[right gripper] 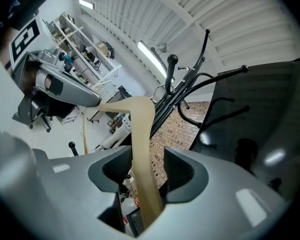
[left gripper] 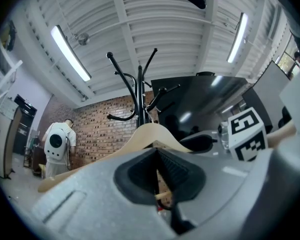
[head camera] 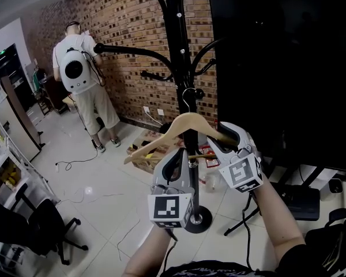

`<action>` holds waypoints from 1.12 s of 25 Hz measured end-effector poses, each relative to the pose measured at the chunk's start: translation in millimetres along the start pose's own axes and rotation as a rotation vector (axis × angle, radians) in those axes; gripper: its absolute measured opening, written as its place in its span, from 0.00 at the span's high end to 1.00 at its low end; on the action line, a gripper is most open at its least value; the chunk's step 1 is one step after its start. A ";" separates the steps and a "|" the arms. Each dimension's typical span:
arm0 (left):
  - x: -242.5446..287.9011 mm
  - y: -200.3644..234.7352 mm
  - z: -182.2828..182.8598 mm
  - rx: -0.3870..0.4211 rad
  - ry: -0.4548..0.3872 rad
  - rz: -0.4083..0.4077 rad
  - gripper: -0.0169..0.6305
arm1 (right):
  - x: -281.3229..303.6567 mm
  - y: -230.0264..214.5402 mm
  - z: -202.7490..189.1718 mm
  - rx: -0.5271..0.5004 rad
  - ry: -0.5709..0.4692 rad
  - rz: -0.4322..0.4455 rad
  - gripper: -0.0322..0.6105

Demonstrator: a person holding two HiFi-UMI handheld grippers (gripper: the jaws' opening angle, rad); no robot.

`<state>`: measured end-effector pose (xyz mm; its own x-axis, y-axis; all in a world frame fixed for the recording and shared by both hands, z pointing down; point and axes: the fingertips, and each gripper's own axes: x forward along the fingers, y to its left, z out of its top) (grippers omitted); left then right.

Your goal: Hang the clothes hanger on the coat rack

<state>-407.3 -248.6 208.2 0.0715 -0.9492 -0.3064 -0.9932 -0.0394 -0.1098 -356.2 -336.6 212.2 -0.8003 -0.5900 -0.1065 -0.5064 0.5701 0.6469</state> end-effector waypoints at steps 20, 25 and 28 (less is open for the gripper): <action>-9.4 -36.9 -2.7 -0.048 0.025 -0.060 0.97 | -105.2 -2.9 50.3 0.315 -0.210 -0.147 0.77; -15.5 -51.4 -25.0 -0.072 0.084 -0.079 0.97 | -108.4 13.7 21.9 0.394 -0.149 -0.177 0.91; -19.3 -56.3 -43.3 -0.098 0.120 -0.084 0.97 | -110.4 20.4 4.0 0.458 -0.134 -0.207 0.94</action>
<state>-356.8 -241.6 261.2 0.1486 -0.9715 -0.1844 -0.9889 -0.1444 -0.0362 -279.5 -257.6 234.1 -0.6873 -0.6557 -0.3125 -0.7231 0.6586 0.2084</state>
